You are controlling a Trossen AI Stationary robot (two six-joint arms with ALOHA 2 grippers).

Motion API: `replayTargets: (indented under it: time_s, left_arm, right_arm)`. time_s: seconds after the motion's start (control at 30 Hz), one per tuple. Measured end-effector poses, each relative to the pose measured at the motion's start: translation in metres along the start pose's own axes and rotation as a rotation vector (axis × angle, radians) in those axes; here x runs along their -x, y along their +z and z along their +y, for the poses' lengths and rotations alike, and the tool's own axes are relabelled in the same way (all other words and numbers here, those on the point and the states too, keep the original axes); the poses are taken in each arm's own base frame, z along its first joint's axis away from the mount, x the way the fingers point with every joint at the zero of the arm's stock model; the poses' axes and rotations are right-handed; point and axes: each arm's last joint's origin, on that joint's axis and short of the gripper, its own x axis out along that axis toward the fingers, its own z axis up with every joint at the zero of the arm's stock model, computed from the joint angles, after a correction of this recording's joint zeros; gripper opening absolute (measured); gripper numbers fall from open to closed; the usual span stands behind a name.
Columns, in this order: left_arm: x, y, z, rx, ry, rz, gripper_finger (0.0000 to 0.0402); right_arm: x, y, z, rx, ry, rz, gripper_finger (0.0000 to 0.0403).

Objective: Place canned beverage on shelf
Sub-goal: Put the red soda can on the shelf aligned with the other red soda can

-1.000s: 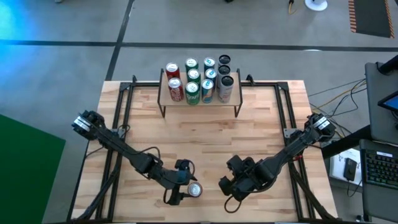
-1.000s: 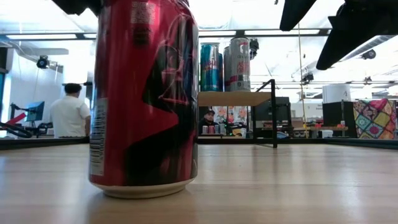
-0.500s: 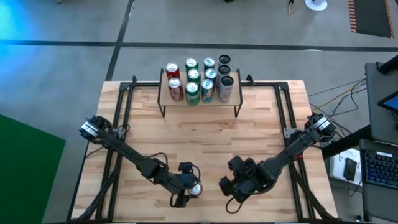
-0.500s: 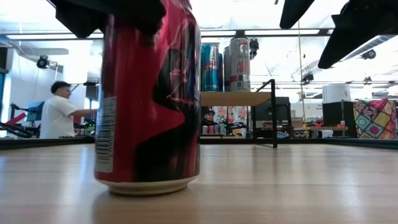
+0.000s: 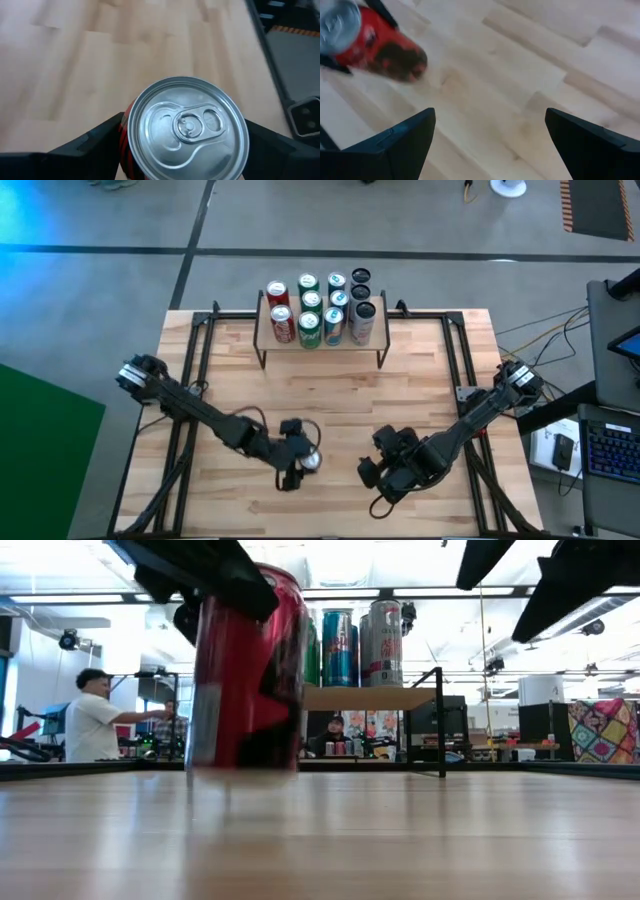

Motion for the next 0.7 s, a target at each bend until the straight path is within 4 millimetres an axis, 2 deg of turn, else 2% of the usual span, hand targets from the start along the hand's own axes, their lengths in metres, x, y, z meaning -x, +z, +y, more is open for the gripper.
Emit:
replayTargets:
  time_s: [0.17, 0.37, 0.57, 0.7]
  left_arm:
    - [0.029, 0.021, 0.029, 0.013, 0.072, 0.006, 0.0294]
    - [0.074, 0.048, 0.074, 0.093, 0.18, -0.065, 0.0294]
    - [0.118, 0.062, 0.125, 0.191, 0.347, -0.126, 0.0294]
    - [0.134, 0.068, 0.158, 0.265, 0.446, -0.171, 0.0294]
  right_arm:
    - [0.021, 0.013, -0.019, 0.024, -0.052, -0.07, 0.0368]
    - [0.043, 0.034, -0.062, 0.014, -0.033, -0.186, 0.0368]
    - [0.041, 0.053, -0.106, -0.011, 0.087, -0.239, 0.0367]
    - [0.031, 0.062, -0.125, -0.039, 0.171, -0.274, 0.0368]
